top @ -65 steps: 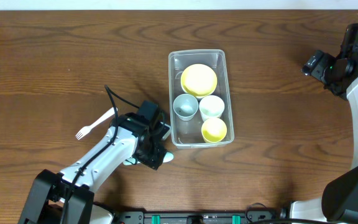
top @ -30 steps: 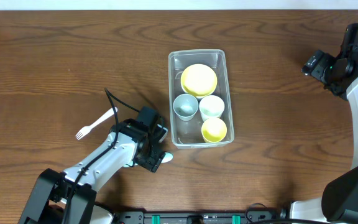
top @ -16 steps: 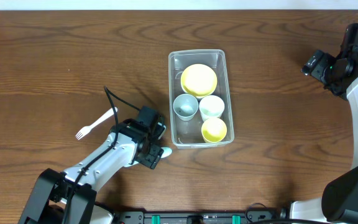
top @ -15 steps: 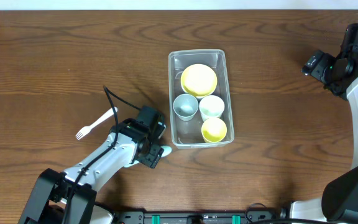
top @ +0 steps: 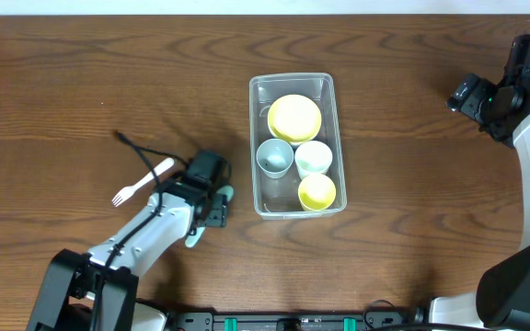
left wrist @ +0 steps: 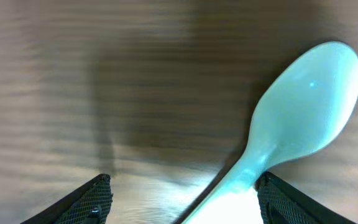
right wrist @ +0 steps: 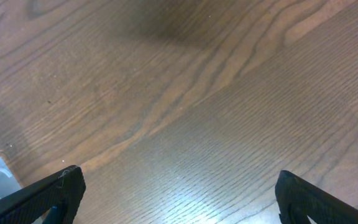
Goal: Pack container
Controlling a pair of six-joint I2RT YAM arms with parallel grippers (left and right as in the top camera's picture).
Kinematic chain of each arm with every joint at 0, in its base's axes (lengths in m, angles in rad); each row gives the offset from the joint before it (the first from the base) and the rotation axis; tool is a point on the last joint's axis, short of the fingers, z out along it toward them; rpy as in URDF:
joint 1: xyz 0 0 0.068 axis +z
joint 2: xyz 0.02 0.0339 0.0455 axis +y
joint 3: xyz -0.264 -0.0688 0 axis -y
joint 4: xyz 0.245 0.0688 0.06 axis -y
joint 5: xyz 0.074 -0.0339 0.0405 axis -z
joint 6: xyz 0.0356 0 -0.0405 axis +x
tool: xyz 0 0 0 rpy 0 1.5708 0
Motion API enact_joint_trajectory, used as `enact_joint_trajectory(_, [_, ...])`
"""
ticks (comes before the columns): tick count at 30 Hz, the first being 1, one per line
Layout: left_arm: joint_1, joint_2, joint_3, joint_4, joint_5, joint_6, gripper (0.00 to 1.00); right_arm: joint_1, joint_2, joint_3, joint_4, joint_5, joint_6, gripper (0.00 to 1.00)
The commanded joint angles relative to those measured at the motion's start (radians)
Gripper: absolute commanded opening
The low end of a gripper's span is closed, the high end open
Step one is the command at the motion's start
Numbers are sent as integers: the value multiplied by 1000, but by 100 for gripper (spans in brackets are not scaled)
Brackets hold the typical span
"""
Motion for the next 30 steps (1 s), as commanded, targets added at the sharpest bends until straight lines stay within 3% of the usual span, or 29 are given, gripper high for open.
enact_joint_trajectory(1, [35, 8, -13, -2, -35, -197, 76, -2, 5, 0, -1, 3, 1, 99])
enact_joint_trajectory(2, [40, 8, -13, -3, -35, -216, 76, -2, 5, 0, -1, 4, 2, 99])
enact_joint_trajectory(4, [46, 8, -13, -3, -35, -249, 95, -2, 5, 0, -1, 3, 1, 99])
enact_joint_trajectory(5, [46, 8, -13, -1, -35, -264, 98, -2, 5, 0, -1, 4, 1, 99])
enact_joint_trajectory(13, [46, 8, -13, 95, -27, -291, 98, -2, 5, 0, -1, 3, 1, 99])
enact_joint_trajectory(16, [46, 8, -13, 113, -28, -238, 99, -2, 5, 0, -1, 3, 2, 99])
enact_joint_trajectory(18, [46, 8, -13, 119, -28, -194, 90, -2, 5, 0, -1, 3, 1, 99])
enact_joint_trajectory(21, [46, 8, -13, 113, -27, -151, 66, -2, 5, 0, -1, 3, 1, 99])
enact_joint_trajectory(23, [46, 8, -13, 100, -27, -151, 59, -2, 5, 0, -1, 4, 1, 99])
enact_joint_trajectory(30, [46, 8, -13, 56, 4, -133, 56, -2, 5, 0, -1, 3, 1, 99])
